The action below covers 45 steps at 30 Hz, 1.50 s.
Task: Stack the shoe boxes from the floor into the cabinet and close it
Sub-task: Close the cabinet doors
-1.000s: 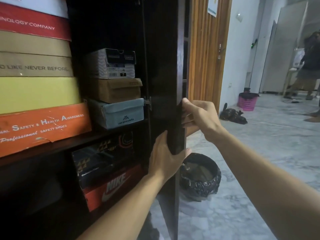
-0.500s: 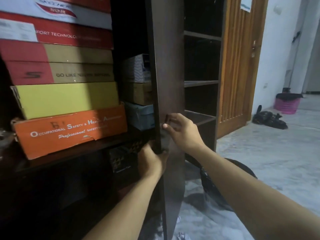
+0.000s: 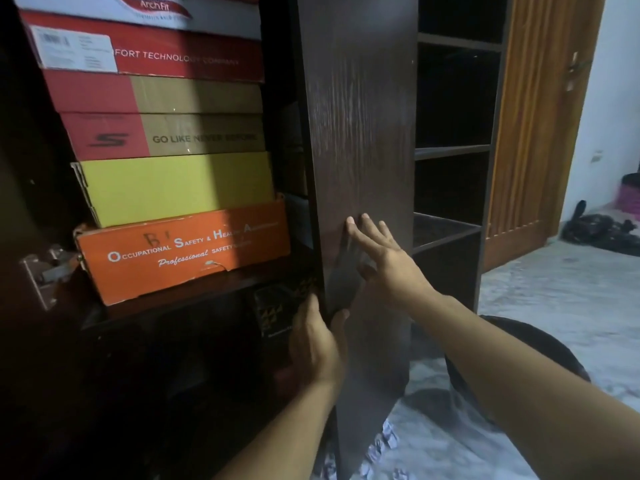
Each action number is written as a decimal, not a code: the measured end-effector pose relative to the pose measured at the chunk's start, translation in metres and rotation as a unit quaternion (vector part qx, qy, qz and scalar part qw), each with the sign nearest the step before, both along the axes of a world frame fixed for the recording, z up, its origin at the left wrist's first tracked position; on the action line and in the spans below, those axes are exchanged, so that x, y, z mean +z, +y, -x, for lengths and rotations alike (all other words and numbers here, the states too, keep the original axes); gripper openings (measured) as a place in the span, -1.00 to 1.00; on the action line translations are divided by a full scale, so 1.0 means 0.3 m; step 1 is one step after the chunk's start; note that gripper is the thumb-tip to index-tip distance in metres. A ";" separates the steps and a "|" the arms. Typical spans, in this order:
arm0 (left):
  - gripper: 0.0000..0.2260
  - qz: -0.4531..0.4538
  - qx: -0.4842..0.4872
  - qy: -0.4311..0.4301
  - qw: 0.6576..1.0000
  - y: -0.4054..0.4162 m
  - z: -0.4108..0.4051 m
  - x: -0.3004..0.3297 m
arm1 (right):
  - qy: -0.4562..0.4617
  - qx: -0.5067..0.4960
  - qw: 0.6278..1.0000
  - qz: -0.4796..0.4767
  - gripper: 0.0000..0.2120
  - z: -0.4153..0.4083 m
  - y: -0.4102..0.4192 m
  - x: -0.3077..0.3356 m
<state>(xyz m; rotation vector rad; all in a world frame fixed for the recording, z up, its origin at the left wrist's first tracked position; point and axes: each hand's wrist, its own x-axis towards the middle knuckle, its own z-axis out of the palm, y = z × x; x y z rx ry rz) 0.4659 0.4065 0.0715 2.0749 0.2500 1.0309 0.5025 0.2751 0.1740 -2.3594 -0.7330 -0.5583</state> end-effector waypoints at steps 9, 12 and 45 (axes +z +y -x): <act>-0.24 -0.414 0.127 -0.026 0.901 0.062 -0.021 -0.016 | 0.005 0.035 0.999 0.030 0.01 -0.037 0.018 -0.021; -0.31 -0.437 0.130 -0.005 0.890 0.092 -0.026 -0.012 | 0.004 0.034 0.998 0.056 0.04 -0.061 0.024 -0.021; -0.21 -0.372 -0.021 0.321 0.871 0.230 0.073 0.145 | 0.019 -0.081 0.988 0.127 -0.10 -0.117 0.205 -0.065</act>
